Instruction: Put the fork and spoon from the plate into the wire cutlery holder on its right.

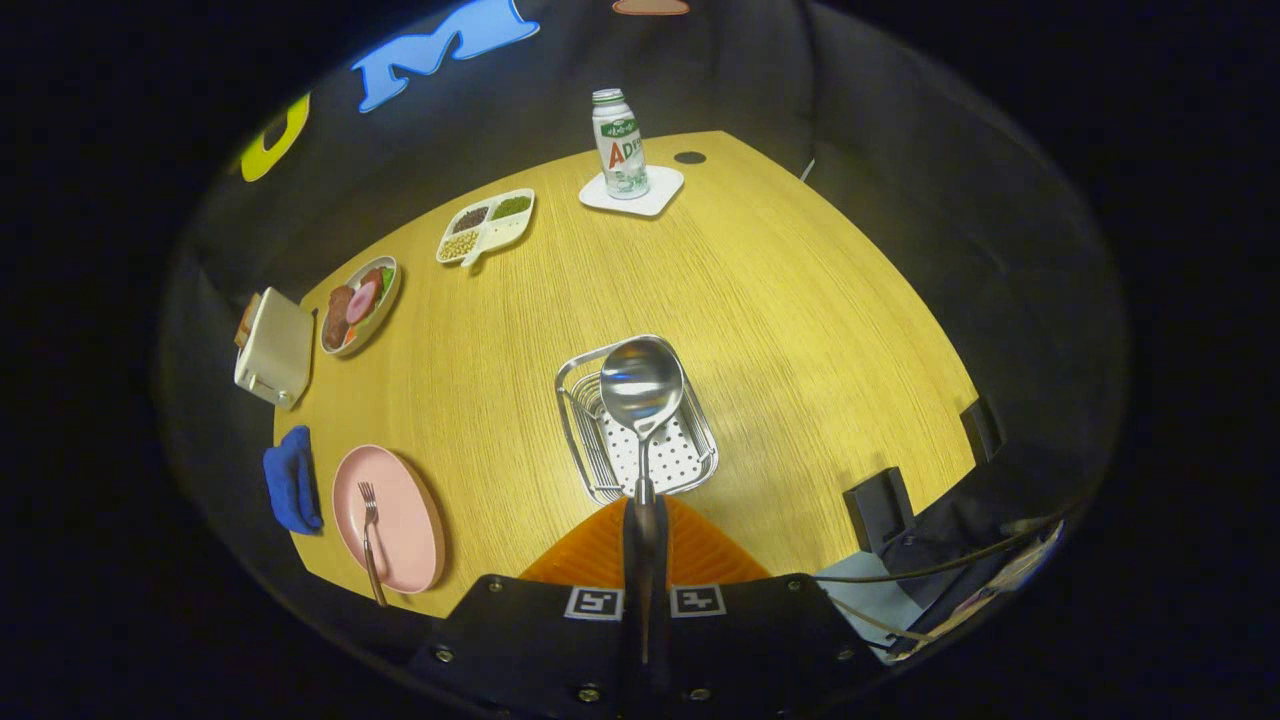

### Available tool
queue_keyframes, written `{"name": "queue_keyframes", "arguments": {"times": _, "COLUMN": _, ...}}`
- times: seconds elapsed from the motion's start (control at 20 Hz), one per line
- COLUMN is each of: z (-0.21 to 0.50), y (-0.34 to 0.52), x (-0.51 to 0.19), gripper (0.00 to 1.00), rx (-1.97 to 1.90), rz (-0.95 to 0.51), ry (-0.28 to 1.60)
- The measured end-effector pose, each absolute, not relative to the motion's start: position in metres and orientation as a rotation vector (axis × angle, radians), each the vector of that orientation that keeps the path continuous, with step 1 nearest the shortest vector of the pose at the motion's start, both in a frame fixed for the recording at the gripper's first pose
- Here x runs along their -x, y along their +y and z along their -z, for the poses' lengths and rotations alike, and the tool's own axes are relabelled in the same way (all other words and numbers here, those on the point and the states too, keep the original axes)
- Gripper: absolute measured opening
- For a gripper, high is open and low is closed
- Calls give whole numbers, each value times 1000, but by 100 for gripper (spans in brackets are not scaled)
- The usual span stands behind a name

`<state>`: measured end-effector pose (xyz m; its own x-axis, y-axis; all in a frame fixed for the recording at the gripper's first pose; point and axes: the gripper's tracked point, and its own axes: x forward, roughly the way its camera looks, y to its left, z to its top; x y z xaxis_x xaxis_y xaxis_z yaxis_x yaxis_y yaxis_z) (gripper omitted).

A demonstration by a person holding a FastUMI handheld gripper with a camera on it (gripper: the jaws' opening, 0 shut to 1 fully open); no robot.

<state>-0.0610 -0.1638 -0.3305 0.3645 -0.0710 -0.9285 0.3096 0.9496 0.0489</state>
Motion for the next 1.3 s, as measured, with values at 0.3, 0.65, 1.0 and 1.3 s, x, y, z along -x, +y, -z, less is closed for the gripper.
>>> {"name": "queue_keyframes", "arguments": {"times": 0.3, "z": 333, "y": -169, "x": 62, "gripper": 3, "rx": -218, "rz": 213, "ry": 1272}}
{"name": "queue_keyframes", "arguments": {"times": 0.65, "z": 331, "y": -167, "x": 59, "gripper": 8, "rx": -229, "rz": 195, "ry": 1278}}
{"name": "queue_keyframes", "arguments": {"times": 1.0, "z": 316, "y": -172, "x": 46, "gripper": 19, "rx": -221, "rz": 201, "ry": 1220}}
{"name": "queue_keyframes", "arguments": {"times": 1.3, "z": 304, "y": -174, "x": 52, "gripper": 19, "rx": -224, "rz": 217, "ry": 1174}}
